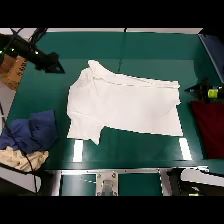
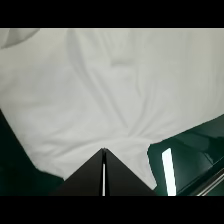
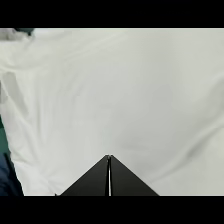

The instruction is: Fold the shirts.

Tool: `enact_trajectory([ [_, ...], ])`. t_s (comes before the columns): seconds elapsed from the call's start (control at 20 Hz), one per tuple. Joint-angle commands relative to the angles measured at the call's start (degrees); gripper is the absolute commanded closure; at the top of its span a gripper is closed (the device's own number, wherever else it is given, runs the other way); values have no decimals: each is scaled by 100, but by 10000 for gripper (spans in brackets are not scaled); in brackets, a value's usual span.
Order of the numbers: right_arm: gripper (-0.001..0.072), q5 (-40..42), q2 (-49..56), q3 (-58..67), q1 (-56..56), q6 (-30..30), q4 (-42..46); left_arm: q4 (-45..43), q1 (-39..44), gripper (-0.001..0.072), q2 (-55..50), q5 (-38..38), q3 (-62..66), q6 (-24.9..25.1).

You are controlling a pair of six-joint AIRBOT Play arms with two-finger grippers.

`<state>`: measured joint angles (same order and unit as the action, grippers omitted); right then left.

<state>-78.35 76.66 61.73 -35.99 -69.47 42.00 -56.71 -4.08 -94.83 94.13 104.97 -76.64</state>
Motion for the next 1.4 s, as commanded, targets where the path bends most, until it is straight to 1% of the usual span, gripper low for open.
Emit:
enact_trajectory([
  [0.0, 697, 407, -796, -1362, -17, 15, 415, -551, -164, 684, 920, -249, -1768, 92],
  [0.15, 696, 852, -931, -2024, -15, 59, 402, -612, -533, 682, 1355, -994, -3294, 107],
  [0.25, 695, 1069, -929, -2149, -15, 55, 393, -605, -651, 666, 1349, -1423, -3814, 140],
  [0.3, 695, 1130, -929, -2151, -15, 55, 389, -608, -649, 366, 1349, -1759, -4028, 186],
  [0.35, 682, 1150, -929, -2151, -15, 52, 387, -540, -649, 132, 1333, -2138, -4177, 184],
  [0.4, 636, 1152, -929, -2151, -15, 52, 387, -520, -649, 127, 1270, -2459, -4266, 186],
  [0.45, 621, 1152, -929, -2151, -15, 52, 389, -492, -649, 127, 1163, -2627, -4284, 186],
  [0.55, 620, 1152, -929, -2151, -15, 52, 387, -254, -649, 126, 809, -2688, -4286, 225],
  [0.85, 621, 1150, -929, -2149, -15, 52, 345, 1113, -638, 127, 57, -2415, -4299, 1180],
  [0.95, 620, 1147, -929, -2149, -15, 52, 319, 1270, -605, 129, -57, -2330, -4304, 1335],
  [1.05, 619, 1141, -931, -2146, -15, 52, 197, 1255, -544, 363, -72, -2256, -4306, 1580],
  [1.1, 618, 1121, -931, -2138, -15, 52, 125, 1248, -544, 421, -72, -2197, -4306, 1641],
  [1.15, 616, 1073, -931, -2098, -33, 50, 114, 1169, -564, 426, -72, -2144, -4291, 1711],
  [1.2, 555, 986, -931, -2037, -87, 39, 116, 1056, -581, 428, -63, -2120, -4282, 1711],
  [1.25, 508, 861, -931, -1939, -225, -55, 146, 920, -614, 607, -59, -2105, -4262, 1714],
  [1.3, 508, 691, -931, -1823, -446, -61, 192, 824, -616, 683, -59, -2103, -4225, 1714],
  [1.35, 507, 527, -933, -1729, -704, -66, 275, 767, -614, 683, -59, -2100, -4181, 1716],
])
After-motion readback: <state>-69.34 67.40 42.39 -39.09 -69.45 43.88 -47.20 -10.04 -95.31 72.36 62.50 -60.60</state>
